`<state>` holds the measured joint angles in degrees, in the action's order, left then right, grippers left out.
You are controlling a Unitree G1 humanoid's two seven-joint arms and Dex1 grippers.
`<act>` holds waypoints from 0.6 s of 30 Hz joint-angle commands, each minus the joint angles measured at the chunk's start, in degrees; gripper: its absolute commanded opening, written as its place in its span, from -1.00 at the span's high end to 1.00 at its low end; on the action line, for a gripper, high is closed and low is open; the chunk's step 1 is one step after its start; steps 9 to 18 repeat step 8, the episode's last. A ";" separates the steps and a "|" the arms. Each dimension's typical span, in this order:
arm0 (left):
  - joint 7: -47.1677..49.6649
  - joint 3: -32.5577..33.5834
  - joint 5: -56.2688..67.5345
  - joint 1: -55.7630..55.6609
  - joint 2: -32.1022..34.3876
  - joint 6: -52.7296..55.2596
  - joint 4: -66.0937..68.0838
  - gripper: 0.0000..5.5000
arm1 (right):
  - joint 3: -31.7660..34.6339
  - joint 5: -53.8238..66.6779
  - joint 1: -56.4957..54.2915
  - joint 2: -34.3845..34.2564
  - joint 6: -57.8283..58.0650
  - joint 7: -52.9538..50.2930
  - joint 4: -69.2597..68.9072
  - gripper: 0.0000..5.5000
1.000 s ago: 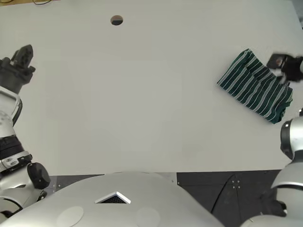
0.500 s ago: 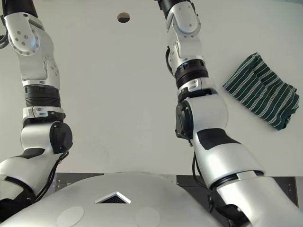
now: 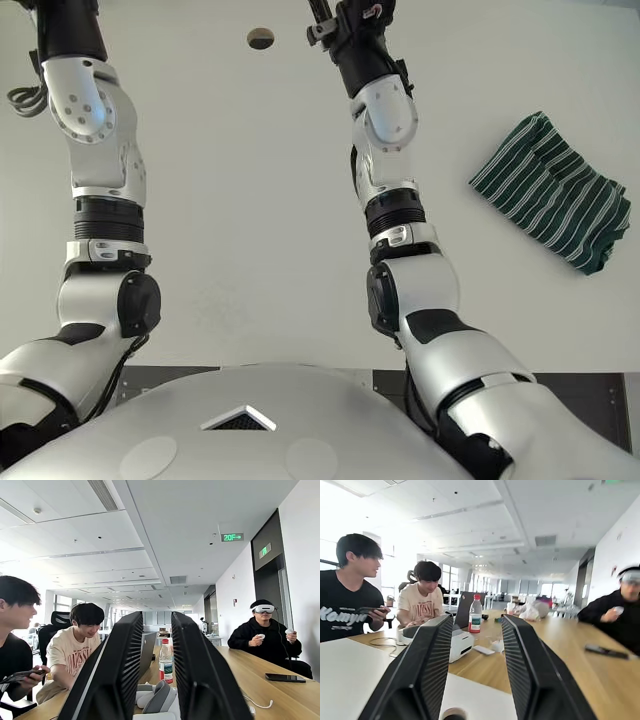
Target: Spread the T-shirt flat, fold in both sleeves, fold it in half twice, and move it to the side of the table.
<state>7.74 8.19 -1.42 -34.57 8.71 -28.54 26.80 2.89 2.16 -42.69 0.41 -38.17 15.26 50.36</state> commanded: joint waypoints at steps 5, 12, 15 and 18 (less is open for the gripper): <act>-16.86 -2.01 12.46 3.84 -3.21 -12.32 2.07 0.62 | -4.01 -10.96 0.95 1.01 -12.08 -11.82 10.68 0.36; -17.01 -2.22 9.55 4.06 -3.32 -16.71 5.47 0.62 | -3.24 -9.39 1.04 0.12 -11.69 -12.37 11.28 0.36; -17.01 -2.22 9.55 4.06 -3.32 -16.71 5.47 0.62 | -3.24 -9.39 1.04 0.12 -11.69 -12.37 11.28 0.36; -17.01 -2.22 9.55 4.06 -3.32 -16.71 5.47 0.62 | -3.24 -9.39 1.04 0.12 -11.69 -12.37 11.28 0.36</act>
